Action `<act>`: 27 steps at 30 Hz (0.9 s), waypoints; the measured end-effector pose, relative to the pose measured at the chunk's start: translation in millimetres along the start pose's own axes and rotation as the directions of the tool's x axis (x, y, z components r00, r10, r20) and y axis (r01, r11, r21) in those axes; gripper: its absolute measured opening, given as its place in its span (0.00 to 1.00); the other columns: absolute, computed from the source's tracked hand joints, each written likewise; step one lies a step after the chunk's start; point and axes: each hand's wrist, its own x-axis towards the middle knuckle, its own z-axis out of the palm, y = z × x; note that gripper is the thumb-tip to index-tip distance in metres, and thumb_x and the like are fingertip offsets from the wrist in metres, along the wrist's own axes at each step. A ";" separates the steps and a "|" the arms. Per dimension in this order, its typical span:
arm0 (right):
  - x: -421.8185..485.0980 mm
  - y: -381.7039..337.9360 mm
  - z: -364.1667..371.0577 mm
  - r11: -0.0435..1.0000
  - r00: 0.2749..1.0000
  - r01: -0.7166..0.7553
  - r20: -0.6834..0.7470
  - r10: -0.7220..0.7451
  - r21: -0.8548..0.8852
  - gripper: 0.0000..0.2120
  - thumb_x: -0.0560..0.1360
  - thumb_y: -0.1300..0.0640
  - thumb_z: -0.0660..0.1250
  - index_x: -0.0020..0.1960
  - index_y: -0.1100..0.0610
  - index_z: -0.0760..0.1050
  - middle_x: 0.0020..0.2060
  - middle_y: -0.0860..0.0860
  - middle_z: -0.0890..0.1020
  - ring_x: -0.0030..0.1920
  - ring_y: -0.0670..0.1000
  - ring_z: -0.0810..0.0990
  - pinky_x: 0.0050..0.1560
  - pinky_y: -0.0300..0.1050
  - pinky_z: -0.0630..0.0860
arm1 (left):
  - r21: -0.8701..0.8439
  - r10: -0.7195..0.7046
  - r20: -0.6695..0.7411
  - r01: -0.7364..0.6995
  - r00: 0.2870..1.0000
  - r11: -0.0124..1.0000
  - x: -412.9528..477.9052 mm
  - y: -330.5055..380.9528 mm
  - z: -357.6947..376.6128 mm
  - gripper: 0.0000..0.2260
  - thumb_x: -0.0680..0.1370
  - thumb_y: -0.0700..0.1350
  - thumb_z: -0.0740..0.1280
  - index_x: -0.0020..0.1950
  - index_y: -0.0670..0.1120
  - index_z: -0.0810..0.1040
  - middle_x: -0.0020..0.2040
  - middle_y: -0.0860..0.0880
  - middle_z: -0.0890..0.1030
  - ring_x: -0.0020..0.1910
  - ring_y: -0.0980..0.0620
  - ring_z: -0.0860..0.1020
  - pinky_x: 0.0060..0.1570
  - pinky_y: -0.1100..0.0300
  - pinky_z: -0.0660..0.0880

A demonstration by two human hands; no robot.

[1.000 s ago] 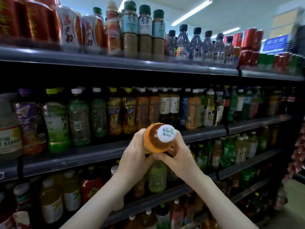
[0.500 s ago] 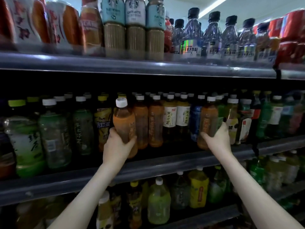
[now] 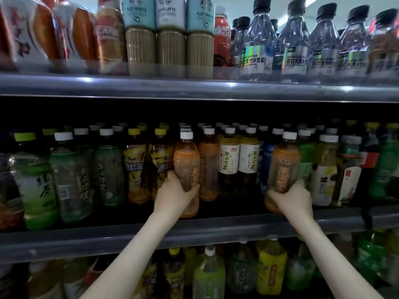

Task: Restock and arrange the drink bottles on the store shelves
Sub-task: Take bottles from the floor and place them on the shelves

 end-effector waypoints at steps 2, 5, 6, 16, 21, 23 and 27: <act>-13.2 -5.5 2.4 0.996 0.998 0.059 0.027 -0.061 0.062 0.26 0.69 0.53 0.76 0.58 0.60 0.66 0.55 0.60 0.79 0.53 0.60 0.79 0.47 0.48 0.74 | 0.021 -0.001 -0.016 0.001 1.000 1.000 0.3 0.7 3.6 0.33 0.74 0.61 0.67 0.68 0.41 0.61 0.62 0.42 0.74 0.58 0.42 0.77 0.46 0.57 0.73; -27.5 -23.0 14.6 0.975 0.977 0.171 0.105 -0.186 0.142 0.26 0.68 0.52 0.76 0.58 0.56 0.66 0.50 0.51 0.78 0.48 0.53 0.78 0.46 0.43 0.72 | 0.043 0.016 -0.028 -0.014 0.999 0.999 0.7 -1.5 6.4 0.34 0.74 0.61 0.67 0.69 0.40 0.60 0.62 0.42 0.75 0.57 0.42 0.77 0.45 0.57 0.72; -30.3 -30.6 20.9 0.967 0.964 0.206 0.137 -0.226 0.148 0.26 0.68 0.52 0.76 0.59 0.55 0.67 0.48 0.49 0.77 0.48 0.51 0.77 0.46 0.42 0.72 | 0.039 0.024 -0.026 -0.023 0.999 0.999 1.0 -2.7 6.8 0.35 0.74 0.61 0.67 0.69 0.40 0.60 0.61 0.42 0.75 0.56 0.43 0.77 0.45 0.57 0.73; -42.0 -62.6 87.8 0.946 0.847 0.297 0.420 -0.325 0.133 0.37 0.66 0.44 0.73 0.69 0.56 0.63 0.56 0.51 0.79 0.56 0.51 0.80 0.53 0.46 0.79 | -0.093 0.250 -0.205 -0.273 0.946 0.958 -17.3 -3.6 15.4 0.44 0.76 0.54 0.67 0.75 0.58 0.33 0.77 0.41 0.54 0.70 0.38 0.66 0.61 0.48 0.71; -31.6 -52.8 67.1 0.931 0.755 0.323 0.547 -0.361 0.169 0.31 0.73 0.45 0.70 0.71 0.53 0.63 0.65 0.51 0.75 0.63 0.49 0.75 0.61 0.45 0.74 | 0.222 0.456 -0.374 -0.400 0.807 0.889 -13.7 12.8 40.3 0.36 0.77 0.56 0.61 0.78 0.53 0.44 0.77 0.37 0.43 0.76 0.36 0.45 0.71 0.35 0.47; -18.2 -41.7 47.2 0.893 0.815 0.428 0.367 -0.449 0.142 0.31 0.75 0.45 0.68 0.73 0.53 0.62 0.69 0.51 0.69 0.68 0.51 0.69 0.66 0.46 0.69 | 0.340 0.548 -0.377 -0.439 0.747 0.832 -12.6 25.4 49.8 0.33 0.77 0.59 0.58 0.78 0.51 0.51 0.77 0.37 0.45 0.76 0.36 0.44 0.70 0.36 0.42; 27.1 -17.2 2.5 0.852 0.832 0.492 -0.193 -0.520 -0.179 0.33 0.76 0.57 0.67 0.76 0.55 0.56 0.72 0.60 0.64 0.71 0.60 0.61 0.69 0.55 0.63 | 0.458 0.643 -0.357 -0.472 0.678 0.753 -7.6 50.3 66.8 0.31 0.76 0.58 0.60 0.77 0.50 0.59 0.77 0.36 0.48 0.76 0.35 0.46 0.70 0.36 0.39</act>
